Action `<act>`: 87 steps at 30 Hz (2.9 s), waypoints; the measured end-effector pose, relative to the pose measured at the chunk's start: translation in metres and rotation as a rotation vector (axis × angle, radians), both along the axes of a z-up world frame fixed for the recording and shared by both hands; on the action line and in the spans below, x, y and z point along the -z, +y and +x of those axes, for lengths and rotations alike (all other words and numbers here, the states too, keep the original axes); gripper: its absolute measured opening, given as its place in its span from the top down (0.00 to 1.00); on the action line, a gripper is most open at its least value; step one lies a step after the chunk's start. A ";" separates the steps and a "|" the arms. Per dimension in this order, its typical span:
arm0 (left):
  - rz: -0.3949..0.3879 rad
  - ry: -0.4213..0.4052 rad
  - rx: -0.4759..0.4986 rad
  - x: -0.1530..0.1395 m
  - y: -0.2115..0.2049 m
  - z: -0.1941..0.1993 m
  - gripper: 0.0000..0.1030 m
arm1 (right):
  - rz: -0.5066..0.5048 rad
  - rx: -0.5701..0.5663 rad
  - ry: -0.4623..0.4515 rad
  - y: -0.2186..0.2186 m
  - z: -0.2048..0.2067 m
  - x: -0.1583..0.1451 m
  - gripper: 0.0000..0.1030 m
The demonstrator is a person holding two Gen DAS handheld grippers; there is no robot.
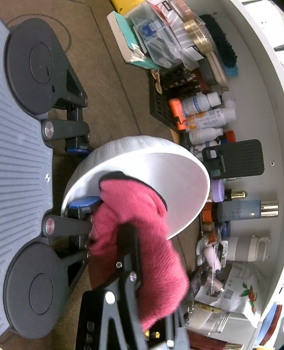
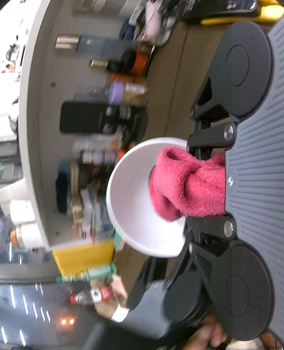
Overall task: Clean bowl
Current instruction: 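Hold the white bowl tilted with the left gripper while the right gripper scrubs inside with the towel, then hold the bowl with the left gripper while the right gripper wipes the inner wall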
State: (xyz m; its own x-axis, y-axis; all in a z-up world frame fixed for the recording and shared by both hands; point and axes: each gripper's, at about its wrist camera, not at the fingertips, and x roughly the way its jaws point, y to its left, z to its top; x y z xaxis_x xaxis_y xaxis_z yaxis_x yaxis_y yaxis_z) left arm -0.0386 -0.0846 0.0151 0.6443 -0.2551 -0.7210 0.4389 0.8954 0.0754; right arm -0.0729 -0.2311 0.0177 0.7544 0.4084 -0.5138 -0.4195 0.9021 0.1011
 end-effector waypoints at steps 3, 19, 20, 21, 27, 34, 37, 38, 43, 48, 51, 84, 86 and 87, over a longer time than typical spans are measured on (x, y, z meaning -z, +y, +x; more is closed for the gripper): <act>-0.063 0.031 -0.049 0.002 0.009 0.003 0.38 | 0.032 0.015 0.009 -0.003 0.002 0.007 0.78; -0.208 -0.028 -0.118 0.012 -0.004 0.020 0.74 | 0.431 0.135 0.140 -0.049 0.009 0.032 0.78; -0.183 -0.025 -0.094 0.009 -0.005 0.020 0.75 | 0.428 0.135 0.142 -0.049 0.009 0.031 0.78; -0.158 -0.021 -0.070 0.006 -0.006 0.020 0.75 | 0.425 0.135 0.145 -0.049 0.009 0.031 0.78; -0.005 0.030 0.092 -0.009 -0.003 -0.004 0.74 | 0.326 0.113 0.092 -0.037 0.010 0.016 0.78; 0.072 0.051 0.132 -0.013 -0.002 -0.012 0.70 | 0.261 -0.044 -0.027 0.005 0.016 -0.020 0.78; 0.063 0.050 0.107 -0.013 0.004 -0.006 0.70 | 0.216 -0.121 -0.064 0.022 0.004 -0.030 0.79; 0.056 0.048 0.097 -0.013 0.007 -0.003 0.70 | 0.199 -0.139 -0.083 0.024 -0.002 -0.033 0.79; 0.050 0.038 0.087 -0.013 0.012 0.001 0.69 | 0.024 -0.122 -0.109 0.020 -0.027 -0.015 0.78; 0.063 0.030 0.101 -0.013 0.011 0.000 0.68 | 0.092 -0.146 0.023 -0.002 -0.015 0.008 0.64; 0.071 0.026 0.110 -0.012 0.009 -0.002 0.66 | 0.079 -0.192 0.032 0.001 -0.012 0.006 0.46; 0.055 0.029 0.074 -0.002 0.007 -0.001 0.33 | -0.145 -0.095 -0.232 0.017 -0.018 0.011 0.78; 0.024 0.031 0.037 -0.001 0.007 0.003 0.24 | -0.092 -0.062 -0.139 0.009 -0.008 0.018 0.78; 0.018 0.025 0.019 0.000 0.005 0.004 0.24 | -0.052 -0.045 -0.104 0.003 -0.004 0.018 0.78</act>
